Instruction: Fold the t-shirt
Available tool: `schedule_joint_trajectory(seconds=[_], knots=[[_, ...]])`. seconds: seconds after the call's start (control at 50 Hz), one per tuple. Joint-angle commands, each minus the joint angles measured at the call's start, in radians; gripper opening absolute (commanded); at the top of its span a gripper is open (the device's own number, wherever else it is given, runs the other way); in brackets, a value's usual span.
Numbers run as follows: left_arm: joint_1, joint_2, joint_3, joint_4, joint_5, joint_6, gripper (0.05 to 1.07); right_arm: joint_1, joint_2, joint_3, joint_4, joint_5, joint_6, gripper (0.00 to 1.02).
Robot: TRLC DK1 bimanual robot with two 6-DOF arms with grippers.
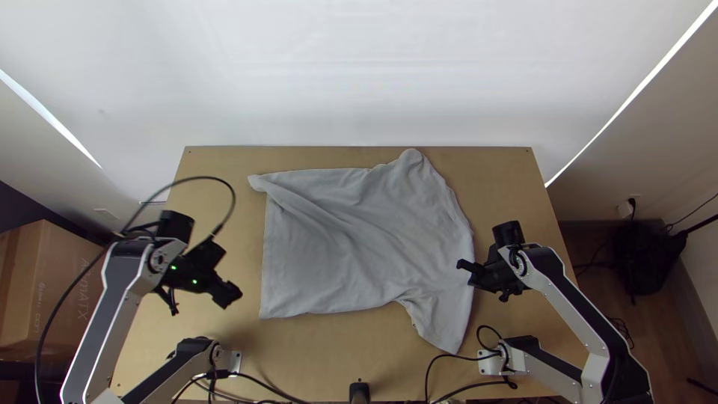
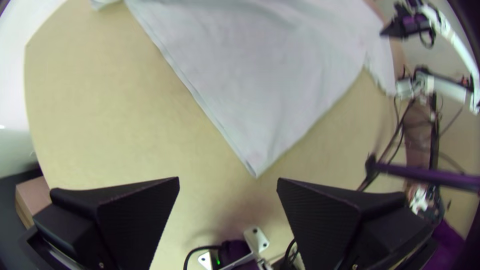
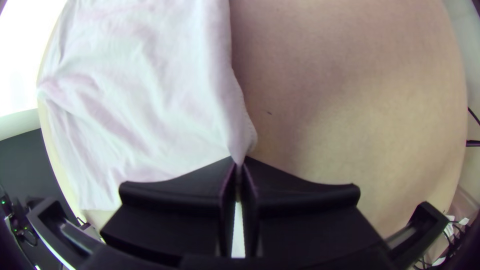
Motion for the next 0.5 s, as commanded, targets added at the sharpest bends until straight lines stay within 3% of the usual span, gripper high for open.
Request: schedule_joint_trajectory(seconds=[0.0,0.18,0.42,0.48], knots=[[-0.079,0.029,-0.087,-0.026,-0.051,0.04,1.02,0.017,-0.016,0.018,0.001,0.007,0.033,0.02],[-0.171,0.113,-0.146,-0.013,-0.034,-0.035,1.02,0.028,-0.016,0.04,0.001,0.007,0.051,0.02],[-0.257,0.188,-0.254,0.122,-0.03,-0.118,1.01,0.031,-0.016,0.047,0.001,0.007,0.065,0.02],[-0.27,0.194,-0.275,0.15,-0.027,-0.127,0.95,0.031,-0.016,0.047,0.001,0.007,0.065,0.02]])
